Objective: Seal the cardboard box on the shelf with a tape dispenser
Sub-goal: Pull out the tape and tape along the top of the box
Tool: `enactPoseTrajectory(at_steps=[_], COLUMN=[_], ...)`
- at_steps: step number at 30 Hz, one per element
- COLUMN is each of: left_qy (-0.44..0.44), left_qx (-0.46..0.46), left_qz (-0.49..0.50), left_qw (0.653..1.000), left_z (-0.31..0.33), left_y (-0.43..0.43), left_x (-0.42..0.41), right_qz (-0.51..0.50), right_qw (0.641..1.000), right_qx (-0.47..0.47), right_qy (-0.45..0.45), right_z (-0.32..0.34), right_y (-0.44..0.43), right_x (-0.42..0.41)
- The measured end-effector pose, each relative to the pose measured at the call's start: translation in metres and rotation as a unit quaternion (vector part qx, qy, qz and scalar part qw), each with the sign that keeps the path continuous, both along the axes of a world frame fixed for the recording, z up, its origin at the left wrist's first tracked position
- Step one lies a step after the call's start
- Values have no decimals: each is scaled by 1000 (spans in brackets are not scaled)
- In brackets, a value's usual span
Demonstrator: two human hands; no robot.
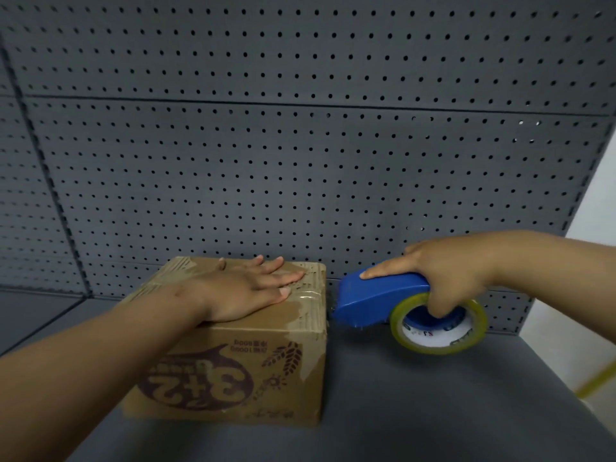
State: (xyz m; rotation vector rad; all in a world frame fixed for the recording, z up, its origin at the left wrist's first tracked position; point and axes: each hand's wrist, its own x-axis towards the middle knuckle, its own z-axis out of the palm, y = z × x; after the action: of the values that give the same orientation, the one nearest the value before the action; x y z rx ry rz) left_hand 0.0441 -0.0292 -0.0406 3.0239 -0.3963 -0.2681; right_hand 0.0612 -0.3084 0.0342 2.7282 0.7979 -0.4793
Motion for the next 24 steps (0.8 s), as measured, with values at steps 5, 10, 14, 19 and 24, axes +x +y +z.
enactPoseTrajectory(at_steps=[5, 10, 14, 19, 24], left_qy=[1, -2, -5, -7, -6], left_qx=[2, 2, 8, 2, 2], left_qz=[-2, -5, -7, -9, -16], left_qw=[1000, 1000, 1000, 1000, 1000], left_z=[0, 2, 3, 2, 0], left_y=[-1, -3, -3, 0, 0], left_x=[-2, -3, -4, -3, 0], right_qz=[-7, -10, -10, 26, 18], right_qw=[1000, 999, 999, 997, 998], right_qx=[-19, -27, -46, -66, -64], right_qy=[-19, -15, 5, -11, 21], right_z=[8, 16, 20, 41, 40], right_y=[23, 27, 34, 30, 24], right_x=[0, -9, -7, 2, 3])
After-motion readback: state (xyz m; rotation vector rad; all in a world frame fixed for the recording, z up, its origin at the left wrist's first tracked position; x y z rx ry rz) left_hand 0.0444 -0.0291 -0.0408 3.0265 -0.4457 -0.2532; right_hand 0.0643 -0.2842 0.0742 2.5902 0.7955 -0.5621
